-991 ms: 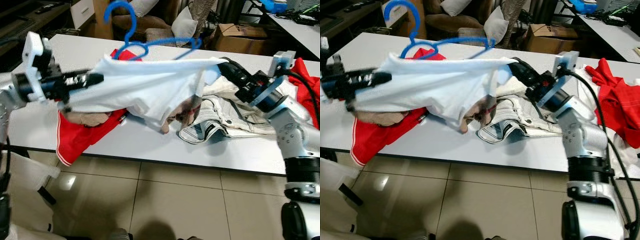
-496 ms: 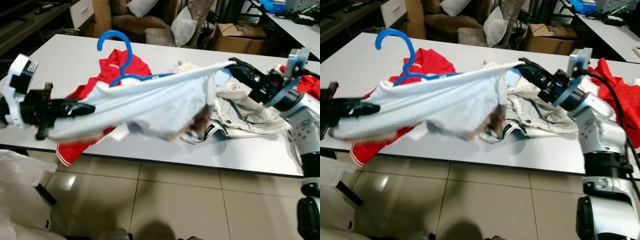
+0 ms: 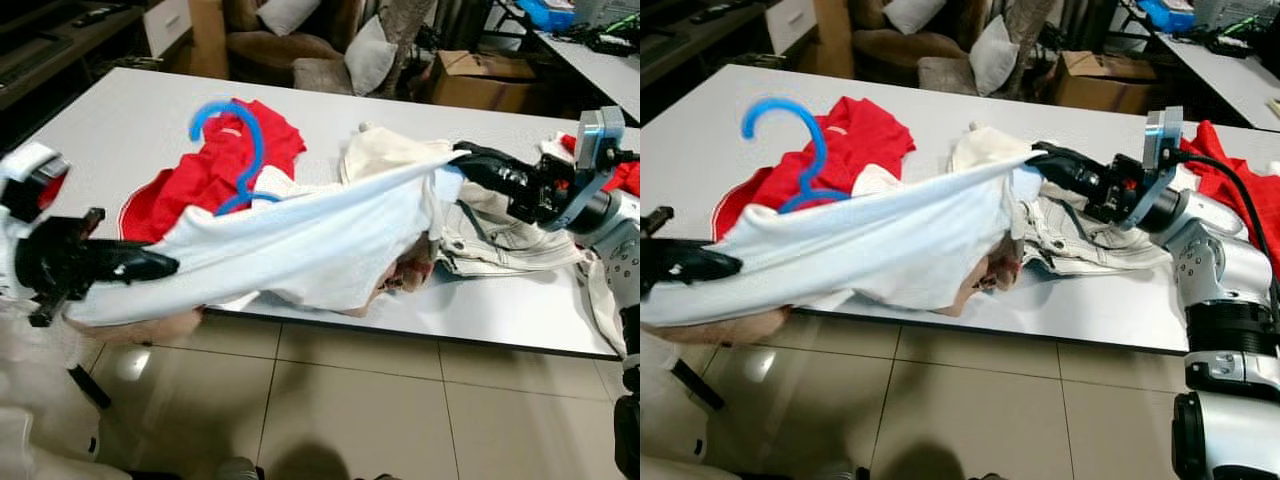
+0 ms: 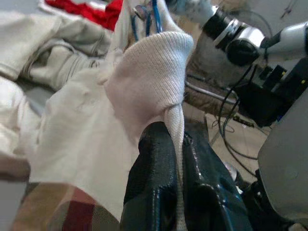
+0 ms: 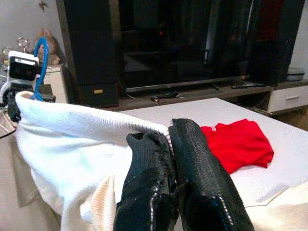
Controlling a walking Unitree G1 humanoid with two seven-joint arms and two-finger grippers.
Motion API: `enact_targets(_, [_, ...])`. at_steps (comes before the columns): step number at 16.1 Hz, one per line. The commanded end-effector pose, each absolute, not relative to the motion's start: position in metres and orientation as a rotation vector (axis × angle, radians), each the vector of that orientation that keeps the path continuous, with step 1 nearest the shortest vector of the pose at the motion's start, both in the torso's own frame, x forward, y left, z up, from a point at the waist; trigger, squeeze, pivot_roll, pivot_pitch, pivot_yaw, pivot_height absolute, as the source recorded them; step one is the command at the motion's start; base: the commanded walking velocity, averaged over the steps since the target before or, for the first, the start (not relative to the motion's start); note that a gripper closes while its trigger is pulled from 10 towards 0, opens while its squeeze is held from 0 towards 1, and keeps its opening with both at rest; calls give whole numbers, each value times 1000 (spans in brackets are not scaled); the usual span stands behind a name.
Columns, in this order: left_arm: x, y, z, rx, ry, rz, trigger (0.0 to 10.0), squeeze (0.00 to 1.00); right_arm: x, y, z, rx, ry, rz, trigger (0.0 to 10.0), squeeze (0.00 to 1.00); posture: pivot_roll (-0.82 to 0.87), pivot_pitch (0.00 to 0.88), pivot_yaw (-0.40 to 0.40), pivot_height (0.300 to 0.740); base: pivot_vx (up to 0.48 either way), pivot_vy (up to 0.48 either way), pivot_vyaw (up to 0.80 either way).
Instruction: Hang hanger
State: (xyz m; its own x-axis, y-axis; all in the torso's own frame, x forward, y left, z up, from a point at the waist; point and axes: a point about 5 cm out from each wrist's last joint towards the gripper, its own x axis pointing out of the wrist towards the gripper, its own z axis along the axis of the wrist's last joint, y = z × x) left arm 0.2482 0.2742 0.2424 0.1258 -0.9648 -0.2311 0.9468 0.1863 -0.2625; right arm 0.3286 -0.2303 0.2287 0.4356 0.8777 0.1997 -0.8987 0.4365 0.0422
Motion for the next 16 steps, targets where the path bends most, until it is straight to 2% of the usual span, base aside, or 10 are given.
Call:
enact_targets(1, [248, 277, 233, -19, 455, -1380, 0, 0, 329, -244, 242, 150, -194, 1054, 0, 0, 7, 0, -69, 740, 0, 0, 0])
enact_targets(4, [248, 269, 234, -5, 449, -1418, 0, 0, 332, -230, 242, 144, -190, 1100, 0, 0, 3, 0, -70, 740, 0, 0, 0])
enact_targets(5, [249, 253, 248, -59, 330, -1482, 0, 0, 332, -211, 238, 125, -170, 1171, 0, 0, 1, 0, -70, 740, 0, 0, 0])
enact_targets(6, [250, 250, 250, -66, 315, -1493, 0, 0, 332, -207, 237, 125, -167, 1182, 0, 0, 0, 0, -69, 740, 0, 0, 0])
enact_targets(10, [254, 232, 236, 12, 357, -1506, 0, 0, 331, -184, 237, 131, -165, 1259, 0, 0, -2, 0, -66, 740, 0, 0, 0])
enact_targets(11, [257, 228, 228, 61, 380, -1487, 0, 0, 331, -177, 237, 107, -160, 1281, 10000, 0, -7, 0, -64, 740, 0, 0, 0])
enact_targets(13, [257, 227, 226, 93, 396, -1483, 0, 0, 331, -176, 234, 57, -122, 1270, 10000, 0, -10, 0, -63, 740, 0, 0, 0])
enact_targets(14, [256, 229, 233, 102, 384, -1480, 0, 0, 332, -184, 223, -14, -2, 1253, 10000, 1000, -14, 0, -66, 740, 0, 0, 0])
enact_targets(16, [256, 231, 237, 113, 374, -1474, 0, 0, 332, -197, 212, -104, 134, 1229, 10000, 1000, -14, 0, -67, 740, 0, 0, 0])
